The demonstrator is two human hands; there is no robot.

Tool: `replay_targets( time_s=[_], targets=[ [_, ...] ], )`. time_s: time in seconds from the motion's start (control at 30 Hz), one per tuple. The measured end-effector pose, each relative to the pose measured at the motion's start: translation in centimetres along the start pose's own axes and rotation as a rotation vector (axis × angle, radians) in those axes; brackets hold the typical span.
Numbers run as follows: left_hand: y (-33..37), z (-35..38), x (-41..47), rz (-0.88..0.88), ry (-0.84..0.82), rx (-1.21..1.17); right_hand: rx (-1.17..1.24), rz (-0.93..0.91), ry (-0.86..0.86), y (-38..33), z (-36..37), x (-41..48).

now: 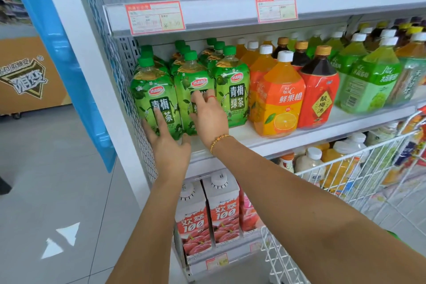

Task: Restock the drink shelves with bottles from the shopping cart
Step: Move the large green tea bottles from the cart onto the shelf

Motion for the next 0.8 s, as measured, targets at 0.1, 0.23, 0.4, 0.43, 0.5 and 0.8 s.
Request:
replay_targets(
  time_s=[0.1,0.23,0.4,0.43,0.5,0.8],
  targets=[
    [0.0,0.1,-0.1,0.010,-0.036,0.029,-0.004,0.020,-0.026,0.2,0.7,0.3],
    [2.7,-0.7,-1.9,0.079,0.021,-0.042,-0.027,-0.087,-0.229,0.4,-2.0,-0.4],
    [10.0,1.6,-7.6,0.318,-0.145,-0.343,-0.232,-0.196,-0.371,6.3,-12.8,-4.2],
    [11.4,3.0,-8.8,0.365,-0.242,-0.361,-0.214,-0.158,-0.447,8.7,-14.5,-5.5],
    [13.6,6.5,-11.3,0.482,-0.429,-0.347,-0.249,-0.017,-0.626,14.2,-16.2,-7.9],
    [15.0,9.0,-13.6,0.390,-0.407,-0.187,-0.810,0.919,-1.447,38.1,-14.6,-18.8]
  ],
)
Point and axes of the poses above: each hand's wrist, its own x-axis towards the middle knuckle, its own z-axis out of the palm, y = z × x, the point moved 6 cm from there along x, towards the middle knuckle, and after that the axes turned 12 degrees about z, right-handed, at the moved point
